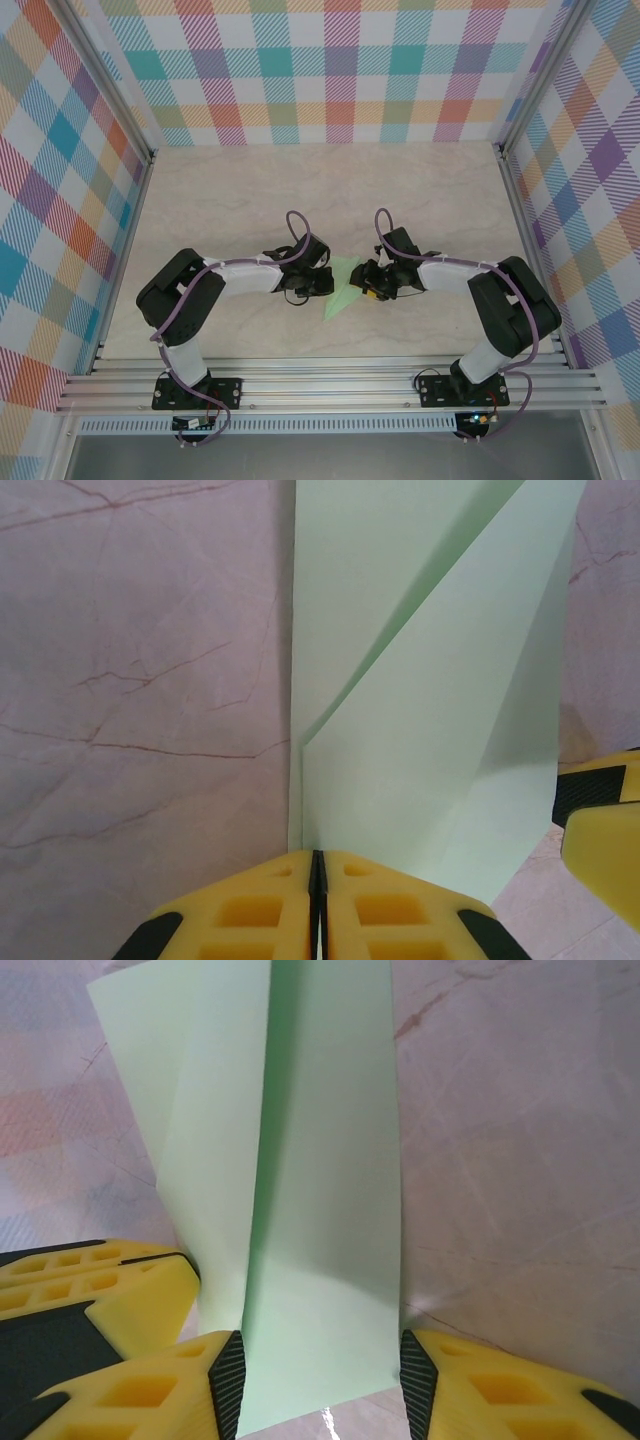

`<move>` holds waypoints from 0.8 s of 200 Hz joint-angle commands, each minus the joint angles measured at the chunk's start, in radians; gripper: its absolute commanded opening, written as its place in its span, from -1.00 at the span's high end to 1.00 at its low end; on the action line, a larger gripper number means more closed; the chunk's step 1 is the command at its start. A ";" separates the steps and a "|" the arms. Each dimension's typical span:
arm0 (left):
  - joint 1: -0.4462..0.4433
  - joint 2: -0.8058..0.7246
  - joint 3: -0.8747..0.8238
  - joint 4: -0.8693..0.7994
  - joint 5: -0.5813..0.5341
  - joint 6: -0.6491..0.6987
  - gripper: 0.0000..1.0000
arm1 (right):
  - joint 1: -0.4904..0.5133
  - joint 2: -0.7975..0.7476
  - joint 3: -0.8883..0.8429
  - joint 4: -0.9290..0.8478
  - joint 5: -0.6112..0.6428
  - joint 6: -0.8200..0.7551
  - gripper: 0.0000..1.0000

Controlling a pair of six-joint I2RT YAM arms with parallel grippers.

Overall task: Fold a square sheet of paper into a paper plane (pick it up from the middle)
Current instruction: Turn over the paper at the bottom-center of the table.

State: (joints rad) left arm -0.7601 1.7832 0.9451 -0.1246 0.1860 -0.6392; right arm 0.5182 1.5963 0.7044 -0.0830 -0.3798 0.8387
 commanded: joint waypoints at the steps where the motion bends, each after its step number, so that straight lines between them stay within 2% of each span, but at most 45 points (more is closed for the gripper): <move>1: 0.014 0.031 -0.009 -0.014 0.001 -0.005 0.78 | 0.001 0.014 -0.017 0.061 -0.053 0.024 0.06; 122: 0.029 -0.008 -0.051 0.062 0.036 -0.068 0.78 | 0.000 0.013 -0.070 0.217 -0.062 0.097 0.04; 160: 0.045 -0.023 -0.090 0.122 0.062 -0.112 0.78 | 0.002 0.035 -0.098 0.332 -0.070 0.138 0.17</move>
State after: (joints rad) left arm -0.7364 1.7737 0.8963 -0.0357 0.2371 -0.7101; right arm 0.5182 1.6089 0.6216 0.1390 -0.4320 0.9409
